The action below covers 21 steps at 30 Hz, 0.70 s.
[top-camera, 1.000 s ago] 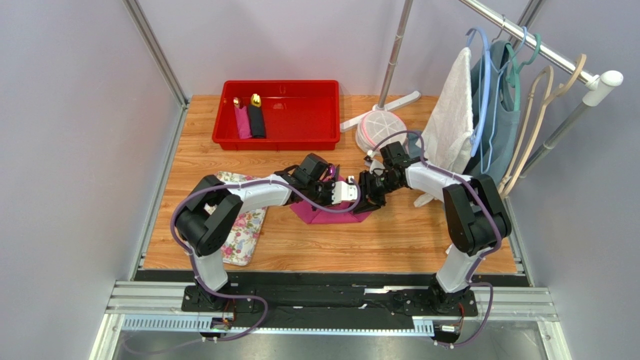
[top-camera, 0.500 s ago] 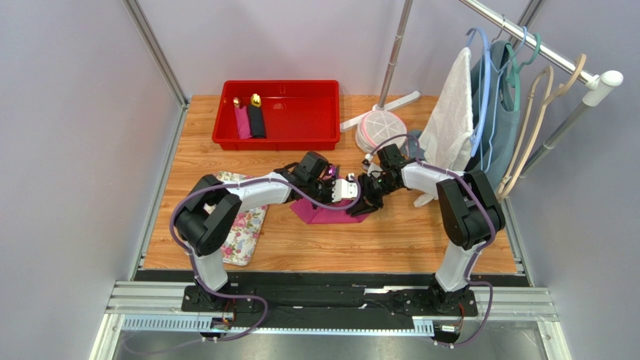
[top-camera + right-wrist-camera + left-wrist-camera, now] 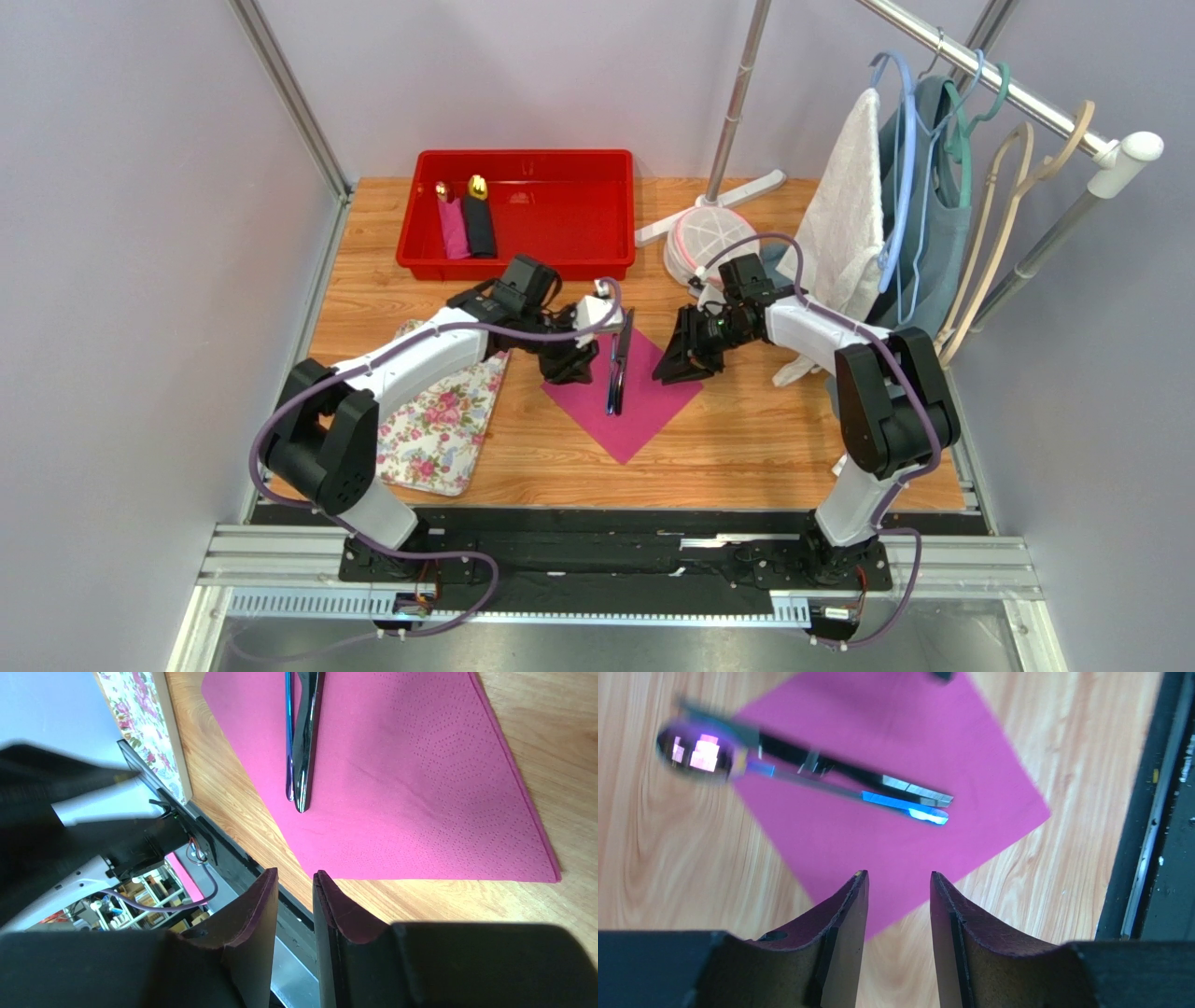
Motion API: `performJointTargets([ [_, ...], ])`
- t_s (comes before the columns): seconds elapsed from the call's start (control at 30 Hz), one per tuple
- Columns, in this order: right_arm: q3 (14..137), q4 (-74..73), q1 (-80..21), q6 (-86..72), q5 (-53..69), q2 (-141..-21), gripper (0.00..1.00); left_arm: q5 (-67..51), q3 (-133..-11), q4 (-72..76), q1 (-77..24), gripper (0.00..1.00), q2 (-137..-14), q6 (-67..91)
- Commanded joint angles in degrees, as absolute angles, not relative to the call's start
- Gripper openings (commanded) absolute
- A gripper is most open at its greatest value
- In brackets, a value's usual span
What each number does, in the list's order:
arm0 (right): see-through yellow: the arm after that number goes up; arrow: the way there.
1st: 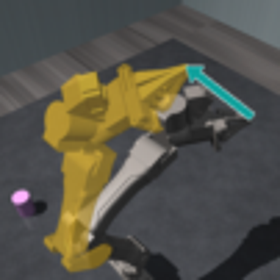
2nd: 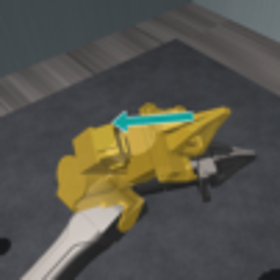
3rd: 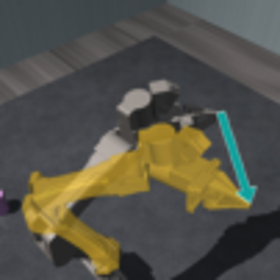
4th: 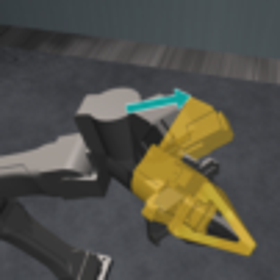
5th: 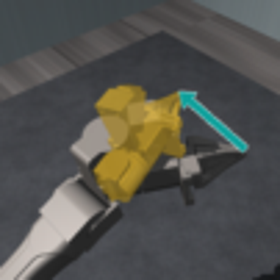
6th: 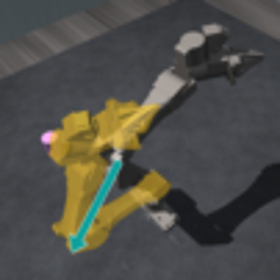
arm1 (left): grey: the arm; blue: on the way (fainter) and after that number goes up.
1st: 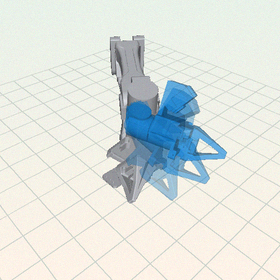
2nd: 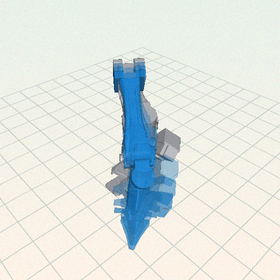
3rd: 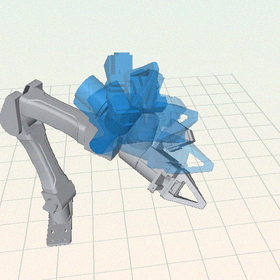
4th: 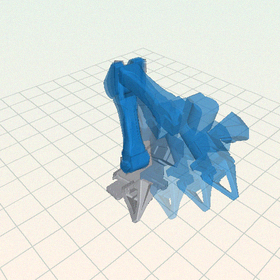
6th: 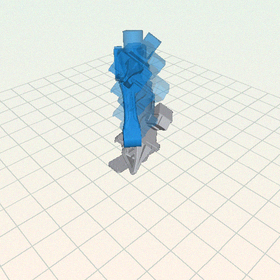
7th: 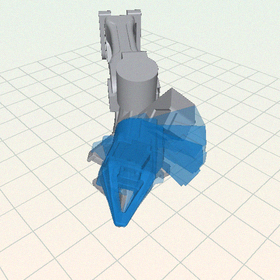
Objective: Place the utensils on the paper napkin and roll it up
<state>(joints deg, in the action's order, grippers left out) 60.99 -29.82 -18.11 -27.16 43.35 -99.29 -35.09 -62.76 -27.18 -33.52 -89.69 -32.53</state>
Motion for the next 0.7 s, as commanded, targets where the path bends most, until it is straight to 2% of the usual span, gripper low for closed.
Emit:
performJointTargets([
  [0.0,62.05,-29.71,-19.42,-26.37,41.66,-100.02,0.29,-30.87,-62.41,-30.94,-29.36,0.46,-90.26,-25.59],
  [0.3,62.66,-30.94,-22.23,-24.70,37.80,-102.12,0.27,-16.81,-63.54,-31.55,-28.39,0.44,-94.92,-8.98],
  [0.67,62.75,-31.29,-24.43,-23.99,35.51,-103.09,0.25,-10.11,-67.06,-37.79,-27.51,0.44,-102.92,14.14],
])
